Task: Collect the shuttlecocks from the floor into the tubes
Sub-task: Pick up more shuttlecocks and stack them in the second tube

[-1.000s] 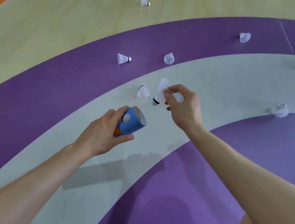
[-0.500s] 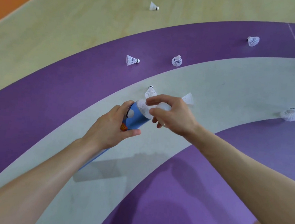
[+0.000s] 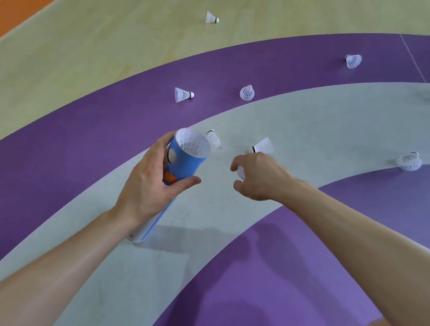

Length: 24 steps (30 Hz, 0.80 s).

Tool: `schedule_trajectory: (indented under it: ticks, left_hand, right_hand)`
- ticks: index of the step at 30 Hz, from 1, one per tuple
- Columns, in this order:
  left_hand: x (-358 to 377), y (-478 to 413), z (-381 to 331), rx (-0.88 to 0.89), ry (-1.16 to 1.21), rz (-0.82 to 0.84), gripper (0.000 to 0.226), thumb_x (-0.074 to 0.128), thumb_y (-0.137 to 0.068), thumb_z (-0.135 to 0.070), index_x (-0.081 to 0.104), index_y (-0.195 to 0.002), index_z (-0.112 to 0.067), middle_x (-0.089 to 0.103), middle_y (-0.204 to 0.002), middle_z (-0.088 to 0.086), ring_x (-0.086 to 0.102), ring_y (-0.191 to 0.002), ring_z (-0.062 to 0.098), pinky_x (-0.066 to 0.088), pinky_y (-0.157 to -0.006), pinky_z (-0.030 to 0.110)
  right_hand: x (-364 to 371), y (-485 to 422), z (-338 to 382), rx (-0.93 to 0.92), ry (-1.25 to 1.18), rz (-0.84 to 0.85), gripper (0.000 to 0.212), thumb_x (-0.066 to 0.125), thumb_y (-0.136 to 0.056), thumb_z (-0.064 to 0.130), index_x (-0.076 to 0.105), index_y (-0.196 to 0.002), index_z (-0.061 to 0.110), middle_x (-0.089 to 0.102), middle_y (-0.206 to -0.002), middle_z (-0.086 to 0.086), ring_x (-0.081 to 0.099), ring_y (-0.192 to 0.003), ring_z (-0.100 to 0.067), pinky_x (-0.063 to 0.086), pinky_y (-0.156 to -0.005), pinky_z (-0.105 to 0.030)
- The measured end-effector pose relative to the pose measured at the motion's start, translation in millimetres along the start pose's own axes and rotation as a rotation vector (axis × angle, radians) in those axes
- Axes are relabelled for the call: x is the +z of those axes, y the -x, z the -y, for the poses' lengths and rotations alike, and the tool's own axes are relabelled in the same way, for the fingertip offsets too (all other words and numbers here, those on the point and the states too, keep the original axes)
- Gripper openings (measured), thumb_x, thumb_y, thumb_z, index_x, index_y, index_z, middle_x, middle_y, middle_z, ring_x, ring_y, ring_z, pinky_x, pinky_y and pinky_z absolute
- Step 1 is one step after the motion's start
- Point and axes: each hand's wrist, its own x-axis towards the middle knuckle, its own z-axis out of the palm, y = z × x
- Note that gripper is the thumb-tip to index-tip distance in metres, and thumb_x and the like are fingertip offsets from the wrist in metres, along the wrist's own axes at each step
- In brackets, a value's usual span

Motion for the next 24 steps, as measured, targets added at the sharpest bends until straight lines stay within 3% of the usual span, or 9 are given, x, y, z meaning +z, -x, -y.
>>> schedule_trajectory:
  ticks: [3, 6, 9, 12, 15, 20, 22, 24]
  left_hand:
    - [-2, -2, -16, 0.042, 0.084, -0.077, 0.079, 0.091, -0.076, -0.056, 0.052, -0.142, -0.033, 0.068, -0.115, -0.024, 0.067, -0.098, 0.007, 0.05, -0.079, 0.01]
    - [-2, -5, -25, -0.01, 0.138, -0.109, 0.065, 0.093, -0.073, -0.054, 0.054, -0.123, -0.038, 0.071, -0.105, -0.025, 0.069, -0.092, 0.003, 0.051, -0.074, 0.011]
    - [4, -6, -14, -0.161, 0.088, -0.072, 0.065, 0.099, -0.074, -0.044, 0.056, -0.118, -0.021, 0.069, -0.093, -0.014, 0.066, -0.081, -0.003, 0.047, -0.064, 0.011]
    - [10, -4, -3, -0.247, 0.056, 0.017, 0.068, 0.1, -0.075, -0.042, 0.055, -0.123, -0.022, 0.073, -0.1, -0.01, 0.068, -0.084, -0.003, 0.049, -0.068, 0.023]
    - [11, -6, -12, -0.207, 0.056, 0.0, 0.064, 0.098, -0.076, -0.046, 0.056, -0.12, -0.027, 0.075, -0.105, -0.011, 0.073, -0.09, 0.004, 0.055, -0.073, 0.03]
    - [14, -15, -25, -0.199, -0.018, 0.049, 0.058, 0.097, -0.074, -0.054, 0.054, -0.108, -0.037, 0.074, -0.102, -0.015, 0.072, -0.088, 0.004, 0.057, -0.072, 0.031]
    - [23, -17, -26, -0.204, -0.067, 0.119, 0.061, 0.095, -0.074, -0.058, 0.055, -0.114, -0.035, 0.073, -0.104, -0.016, 0.072, -0.093, 0.006, 0.057, -0.076, 0.033]
    - [33, -22, -29, -0.18, -0.115, 0.18, 0.061, 0.093, -0.076, -0.061, 0.055, -0.115, -0.034, 0.071, -0.105, -0.016, 0.07, -0.096, 0.009, 0.056, -0.078, 0.037]
  right_hand:
    - [-1, -4, 2, -0.026, -0.007, 0.001, 0.04, 0.064, -0.09, 0.023, 0.066, -0.129, 0.027, 0.062, -0.11, 0.007, 0.053, -0.095, -0.018, 0.043, -0.072, -0.03]
    - [-2, -6, 2, -0.04, -0.022, -0.009, 0.037, 0.063, -0.09, 0.024, 0.066, -0.127, 0.028, 0.055, -0.103, 0.011, 0.052, -0.095, -0.018, 0.044, -0.075, -0.031]
    - [-2, -5, 2, -0.046, -0.022, 0.012, 0.035, 0.061, -0.092, 0.026, 0.066, -0.126, 0.028, 0.06, -0.105, 0.009, 0.054, -0.094, -0.018, 0.046, -0.075, -0.031]
    - [-2, -2, 1, -0.065, -0.014, 0.074, 0.035, 0.06, -0.094, 0.026, 0.066, -0.129, 0.027, 0.06, -0.109, 0.006, 0.053, -0.095, -0.018, 0.042, -0.073, -0.03]
    - [-7, 1, -2, -0.049, -0.008, 0.07, 0.035, 0.061, -0.095, 0.028, 0.065, -0.13, 0.029, 0.065, -0.122, 0.003, 0.053, -0.096, -0.018, 0.046, -0.073, -0.031]
    - [-15, 4, -21, -0.018, -0.026, 0.047, 0.035, 0.059, -0.097, 0.026, 0.064, -0.131, 0.026, 0.049, -0.103, 0.009, 0.05, -0.094, -0.018, 0.033, -0.055, -0.021]
    - [-13, 4, -35, 0.0, -0.043, 0.041, 0.034, 0.059, -0.097, 0.027, 0.066, -0.13, 0.027, 0.052, -0.107, 0.009, 0.053, -0.097, -0.018, 0.038, -0.06, -0.024]
    - [-8, 4, -57, 0.046, -0.087, 0.046, 0.032, 0.059, -0.096, 0.03, 0.068, -0.127, 0.03, 0.061, -0.117, 0.006, 0.059, -0.106, -0.021, 0.05, -0.075, -0.031]
